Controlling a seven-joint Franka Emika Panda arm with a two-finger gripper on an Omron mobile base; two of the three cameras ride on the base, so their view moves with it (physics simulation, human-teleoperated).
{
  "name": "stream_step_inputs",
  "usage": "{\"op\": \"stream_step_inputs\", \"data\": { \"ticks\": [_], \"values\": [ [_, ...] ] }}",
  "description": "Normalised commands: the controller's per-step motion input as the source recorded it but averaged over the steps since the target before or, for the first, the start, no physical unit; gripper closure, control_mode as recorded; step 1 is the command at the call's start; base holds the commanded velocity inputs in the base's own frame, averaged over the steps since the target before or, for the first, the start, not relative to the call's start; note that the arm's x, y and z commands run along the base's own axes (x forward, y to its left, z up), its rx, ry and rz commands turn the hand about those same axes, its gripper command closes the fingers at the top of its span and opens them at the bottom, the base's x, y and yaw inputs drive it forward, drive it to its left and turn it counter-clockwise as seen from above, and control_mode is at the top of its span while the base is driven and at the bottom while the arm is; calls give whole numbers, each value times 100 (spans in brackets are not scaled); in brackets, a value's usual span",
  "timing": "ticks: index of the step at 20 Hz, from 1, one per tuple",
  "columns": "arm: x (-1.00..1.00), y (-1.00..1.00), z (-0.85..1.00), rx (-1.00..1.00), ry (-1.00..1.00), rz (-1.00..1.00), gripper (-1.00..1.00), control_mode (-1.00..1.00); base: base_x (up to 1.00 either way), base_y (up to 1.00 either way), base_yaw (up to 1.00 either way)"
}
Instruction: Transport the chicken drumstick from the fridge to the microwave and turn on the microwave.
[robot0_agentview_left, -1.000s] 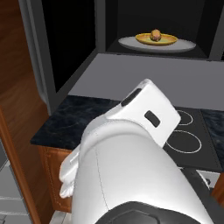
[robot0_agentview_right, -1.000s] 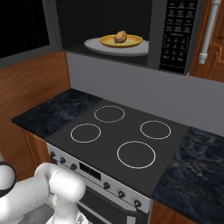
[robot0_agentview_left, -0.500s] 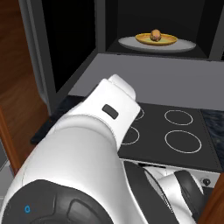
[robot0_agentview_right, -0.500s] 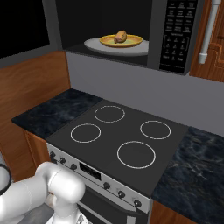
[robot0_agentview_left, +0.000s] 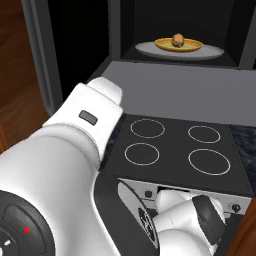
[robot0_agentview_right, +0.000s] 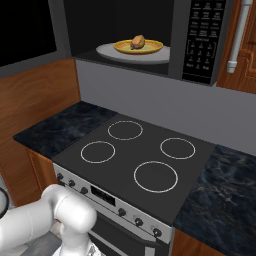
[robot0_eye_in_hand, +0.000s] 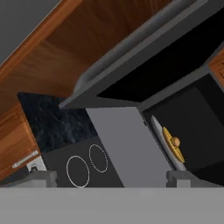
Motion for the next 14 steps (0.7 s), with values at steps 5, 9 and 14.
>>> {"op": "stream_step_inputs", "data": {
  "ticks": [5,9,14],
  "values": [
    [34,19,0,-8,0,0,-100,-100,0,0,0],
    [30,23,0,-9,0,0,-100,-100,0,0,0],
    [31,27,-1,-11,0,0,-100,-100,0,0,0]
  ]
}}
